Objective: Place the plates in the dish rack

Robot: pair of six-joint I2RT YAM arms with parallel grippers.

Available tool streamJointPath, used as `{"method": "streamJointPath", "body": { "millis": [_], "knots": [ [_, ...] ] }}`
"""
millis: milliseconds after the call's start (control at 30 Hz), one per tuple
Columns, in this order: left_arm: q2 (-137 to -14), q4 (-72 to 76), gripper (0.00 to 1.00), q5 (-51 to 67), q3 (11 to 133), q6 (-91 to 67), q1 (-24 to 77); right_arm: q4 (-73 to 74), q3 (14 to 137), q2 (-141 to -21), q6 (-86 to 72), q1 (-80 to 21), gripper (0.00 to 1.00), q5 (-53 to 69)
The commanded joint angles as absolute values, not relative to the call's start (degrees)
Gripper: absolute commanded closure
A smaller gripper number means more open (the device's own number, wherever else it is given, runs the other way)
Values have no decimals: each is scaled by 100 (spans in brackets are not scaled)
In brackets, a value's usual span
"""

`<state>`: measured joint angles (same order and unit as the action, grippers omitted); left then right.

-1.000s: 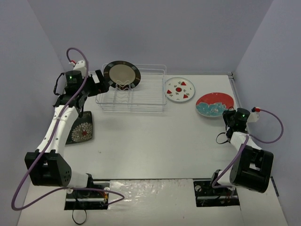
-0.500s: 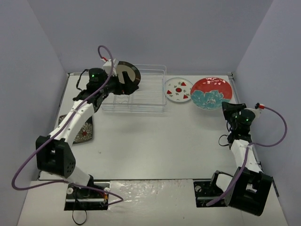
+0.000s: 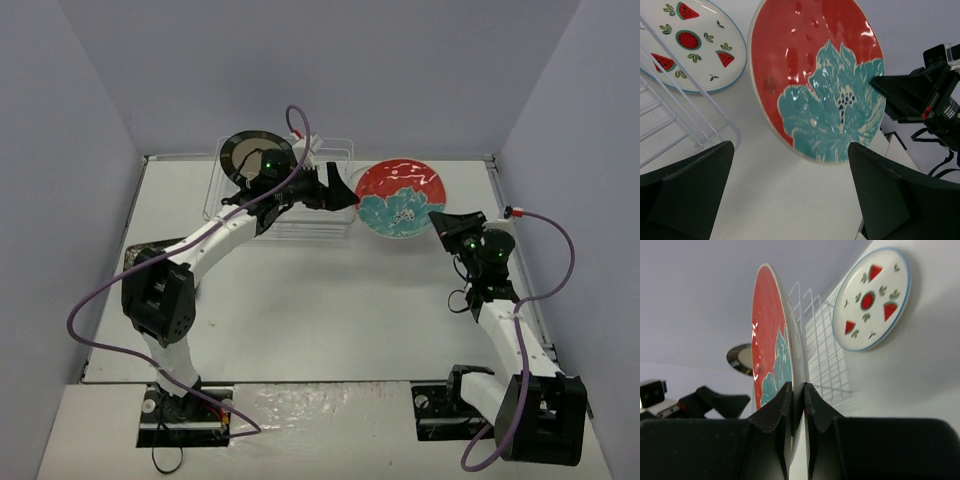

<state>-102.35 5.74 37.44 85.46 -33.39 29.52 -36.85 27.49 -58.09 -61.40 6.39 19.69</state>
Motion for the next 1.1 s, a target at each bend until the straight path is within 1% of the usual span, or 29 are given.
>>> {"method": "streamJointPath", "body": {
  "millis": [0,267,300,333,400,467,500,567,767,833,900,1000,1067],
  "knots": [
    [-10251,1549,3,3746,8915,-3917,2959,-5652,3088,-5839,-6742,313,100,2236],
    [-10359,1175,3,3271,9033,-3595,2962,-5923,2996,-5687,-6893,167,100,2343],
    [-10376,1171,4,3307,9046,-3597,2962,-5925,2985,-5645,-6906,163,100,2354],
    [-10397,1188,6,3375,9061,-3613,2962,-5915,2979,-5608,-6917,158,100,2365],
    [-10418,1387,21,3520,9060,-3719,2962,-5941,2962,-5573,-6945,158,100,2434],
    [-10453,1635,33,3739,9053,-3838,2962,-5959,2950,-5584,-6979,158,100,2526],
    [-10483,1740,37,3869,9076,-3901,2964,-6015,2937,-5615,-7011,158,100,2552],
    [-10560,1972,42,4190,9153,-4043,2970,-6169,2911,-5699,-7088,158,100,2590],
    [-10697,2128,43,4575,9320,-4159,2979,-6667,2910,-5996,-7252,43,100,2691],
    [-10705,2129,53,4612,9349,-4168,2979,-6776,2938,-6111,-7260,35,100,2705],
    [-10682,2133,67,4603,9349,-4134,2979,-6785,2974,-6164,-7233,-58,100,2713],
    [-10579,2101,82,4539,9302,-4011,2979,-6712,3026,-6233,-7179,-124,100,2740],
    [-10381,2025,97,4391,9230,-3711,2971,-6596,3052,-6249,-7068,-132,100,2725]
  ]
}}
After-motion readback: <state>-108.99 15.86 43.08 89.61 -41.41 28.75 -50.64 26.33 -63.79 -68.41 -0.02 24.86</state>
